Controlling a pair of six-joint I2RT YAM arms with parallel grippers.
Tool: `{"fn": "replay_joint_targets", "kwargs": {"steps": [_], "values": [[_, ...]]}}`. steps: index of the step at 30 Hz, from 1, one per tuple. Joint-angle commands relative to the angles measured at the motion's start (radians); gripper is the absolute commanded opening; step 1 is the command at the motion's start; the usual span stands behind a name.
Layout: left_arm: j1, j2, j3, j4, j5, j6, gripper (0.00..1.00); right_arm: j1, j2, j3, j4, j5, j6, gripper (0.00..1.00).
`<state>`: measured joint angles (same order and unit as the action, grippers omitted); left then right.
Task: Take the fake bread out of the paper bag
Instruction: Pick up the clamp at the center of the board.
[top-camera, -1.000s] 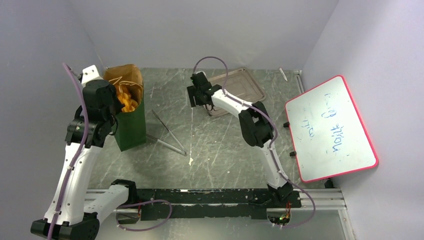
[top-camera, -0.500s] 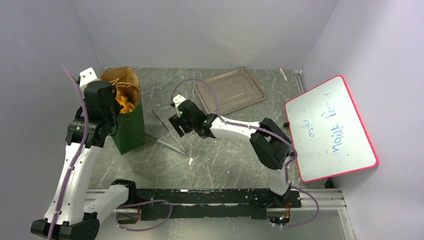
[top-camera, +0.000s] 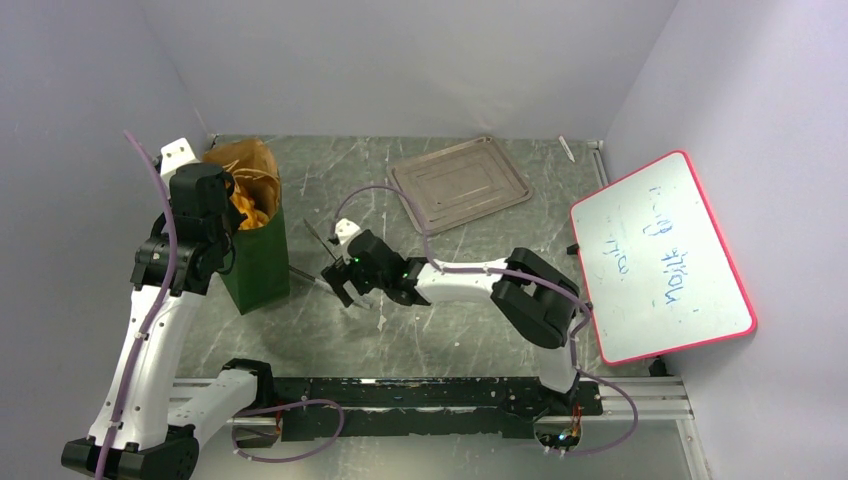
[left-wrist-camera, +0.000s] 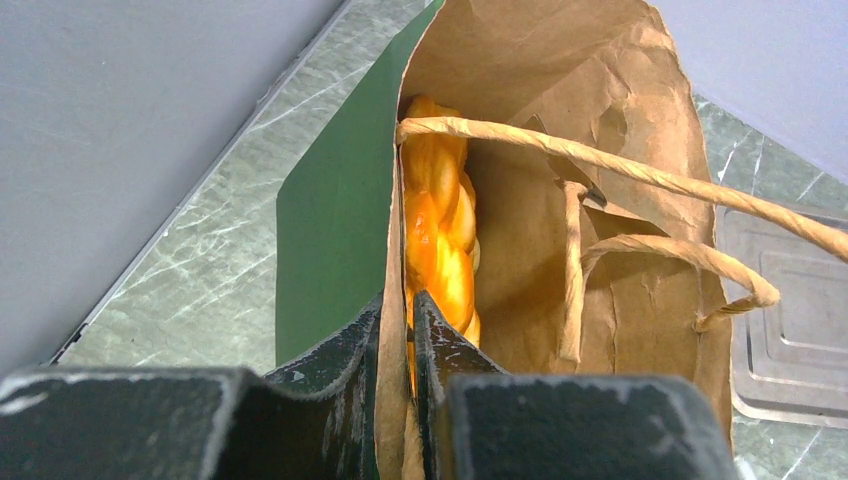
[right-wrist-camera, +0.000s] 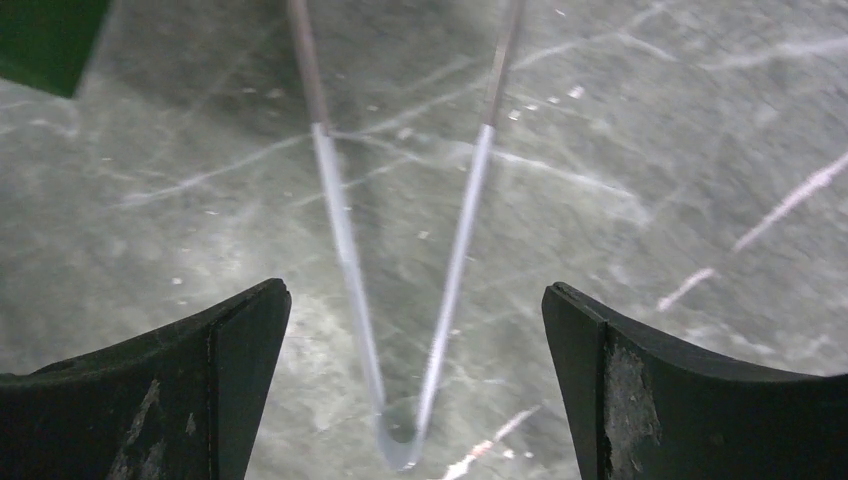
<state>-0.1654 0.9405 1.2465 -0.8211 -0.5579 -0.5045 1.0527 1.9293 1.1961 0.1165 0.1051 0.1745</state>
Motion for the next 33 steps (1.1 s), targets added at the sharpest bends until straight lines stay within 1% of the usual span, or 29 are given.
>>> {"fn": "replay_joint_targets", "kwargs": {"steps": [1,8,18,28,33], "values": [[-0.002,-0.019,0.031,0.036,-0.024,0.018,0.07,0.033,-0.022,-0.014,0.102,0.013,-0.019,1.0],[-0.002,-0.004,0.034,0.037,-0.012,0.031,0.07,0.046,0.02,-0.025,0.16,0.039,-0.04,1.0],[-0.002,0.013,0.042,0.036,-0.008,0.055,0.07,0.044,0.085,-0.002,0.201,-0.026,-0.085,1.0],[-0.002,0.015,0.03,0.037,-0.005,0.069,0.07,0.028,0.171,0.023,0.232,-0.033,-0.106,0.99],[-0.002,0.017,0.025,0.039,-0.007,0.079,0.07,0.025,0.215,0.036,0.247,-0.021,-0.11,0.97]]}}
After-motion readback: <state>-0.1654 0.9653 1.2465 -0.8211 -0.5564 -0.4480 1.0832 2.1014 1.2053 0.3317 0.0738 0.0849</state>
